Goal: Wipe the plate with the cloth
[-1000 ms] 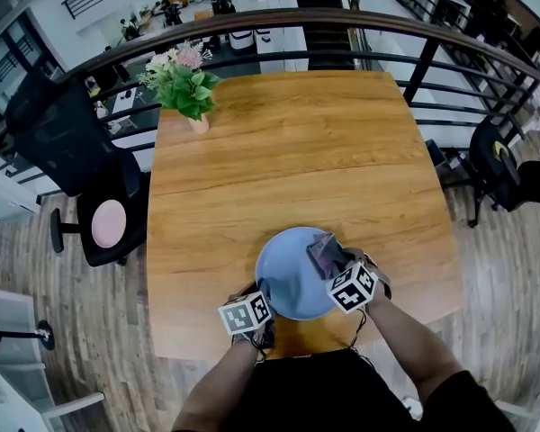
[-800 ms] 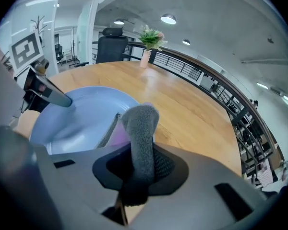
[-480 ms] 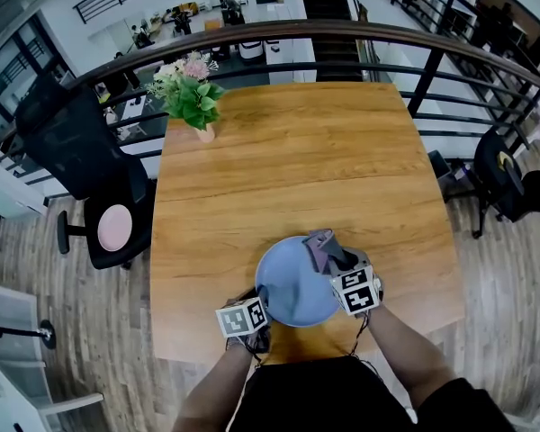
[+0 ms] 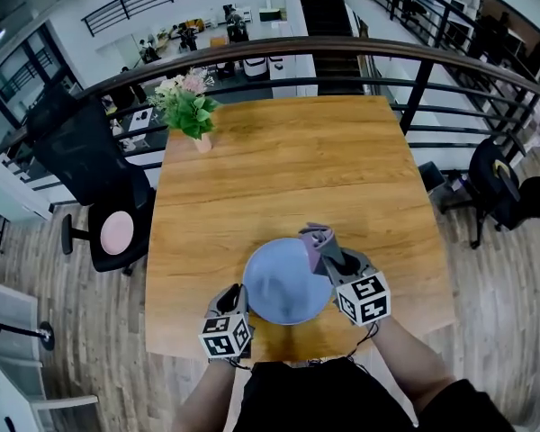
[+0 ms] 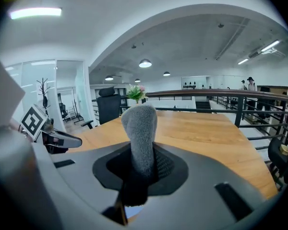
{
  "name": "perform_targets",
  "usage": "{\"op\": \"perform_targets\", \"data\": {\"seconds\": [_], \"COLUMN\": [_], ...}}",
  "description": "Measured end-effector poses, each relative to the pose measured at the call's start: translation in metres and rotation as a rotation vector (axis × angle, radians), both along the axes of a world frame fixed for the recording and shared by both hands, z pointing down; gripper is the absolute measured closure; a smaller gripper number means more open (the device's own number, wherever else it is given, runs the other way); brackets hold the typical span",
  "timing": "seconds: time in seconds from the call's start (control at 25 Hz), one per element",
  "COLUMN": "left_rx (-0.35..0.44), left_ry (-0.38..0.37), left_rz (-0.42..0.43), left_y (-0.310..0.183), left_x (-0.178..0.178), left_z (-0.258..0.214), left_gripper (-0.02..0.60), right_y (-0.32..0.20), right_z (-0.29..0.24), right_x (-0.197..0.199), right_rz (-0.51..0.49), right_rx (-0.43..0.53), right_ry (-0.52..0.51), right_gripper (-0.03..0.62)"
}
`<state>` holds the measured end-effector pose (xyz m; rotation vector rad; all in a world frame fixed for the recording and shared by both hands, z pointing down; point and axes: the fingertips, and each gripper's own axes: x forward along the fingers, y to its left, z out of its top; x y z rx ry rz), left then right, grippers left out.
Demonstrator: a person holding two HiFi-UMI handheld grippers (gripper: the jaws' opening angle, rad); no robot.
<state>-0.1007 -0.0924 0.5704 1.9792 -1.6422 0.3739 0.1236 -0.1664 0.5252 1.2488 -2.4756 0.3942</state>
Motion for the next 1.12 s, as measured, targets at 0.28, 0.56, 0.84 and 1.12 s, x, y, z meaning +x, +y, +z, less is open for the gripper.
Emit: {"op": "perform_targets", "data": {"seconds": [0.28,0.56,0.84,1.12], "left_rx": [0.188,0.235,0.236,0.242], "left_ry": [-0.055,-0.059,-0.039,-0.021], "left_rz": [0.024,0.009,0.030,0.111], "left_y": [0.051,0.100,0.127,0.150], "left_x": [0.036,0.039,0.030,0.015], "left_z": [-0.067,-0.100,-0.110,-0.111], "left_gripper": [0.549,0.560,0.560,0.560], "right_y": [0.042,0.080,0.111,0.151], "right_z": [-0.044,-0.055,-0.054,-0.052], "right_x": [0.004,-0.003,-0.013,-0.024], "right_rz": [-0.077,-0.127,-0.117,-0.039], "right_rx": [0.053,0.049,0.022,0.013], "right_ry": [-0.086,-0.134,-0.161,-0.165], "right_gripper": [0.522,0.522,0.522,0.522]}}
